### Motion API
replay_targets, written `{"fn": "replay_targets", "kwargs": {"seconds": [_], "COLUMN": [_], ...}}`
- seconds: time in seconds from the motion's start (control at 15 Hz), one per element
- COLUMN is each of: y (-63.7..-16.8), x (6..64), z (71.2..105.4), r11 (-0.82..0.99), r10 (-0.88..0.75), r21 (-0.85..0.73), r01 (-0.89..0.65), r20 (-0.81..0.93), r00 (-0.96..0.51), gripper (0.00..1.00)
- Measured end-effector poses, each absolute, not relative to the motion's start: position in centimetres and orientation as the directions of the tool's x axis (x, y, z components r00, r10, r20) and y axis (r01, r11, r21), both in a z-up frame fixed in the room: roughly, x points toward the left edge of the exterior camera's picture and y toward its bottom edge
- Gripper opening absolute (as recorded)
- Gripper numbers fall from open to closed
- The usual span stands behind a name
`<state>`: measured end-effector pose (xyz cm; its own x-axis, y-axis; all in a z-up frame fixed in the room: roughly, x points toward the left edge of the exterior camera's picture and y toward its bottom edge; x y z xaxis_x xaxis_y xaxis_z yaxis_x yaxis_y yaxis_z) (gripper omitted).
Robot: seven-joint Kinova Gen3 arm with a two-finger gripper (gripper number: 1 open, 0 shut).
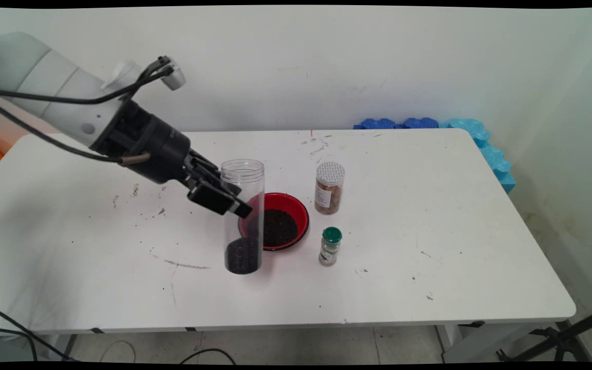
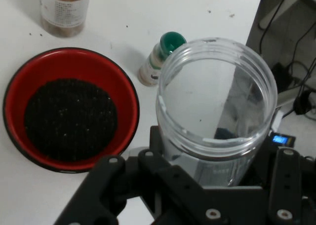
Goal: Pour the black seasoning powder in the red bowl
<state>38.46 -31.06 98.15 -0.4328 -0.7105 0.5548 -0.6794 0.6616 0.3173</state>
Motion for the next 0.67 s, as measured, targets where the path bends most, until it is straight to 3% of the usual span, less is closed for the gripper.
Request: {"fn": "replay_targets", "kwargs": {"seconds": [0.67], "y": [-33.1], "x": [38.6], "z": [96.2], "r11": [0.390], "r10": [-0.905], "r21": [0.527], "r01": [-0.755], "r20": [0.371], "r00": [-0.208], "gripper": [0.00]}}
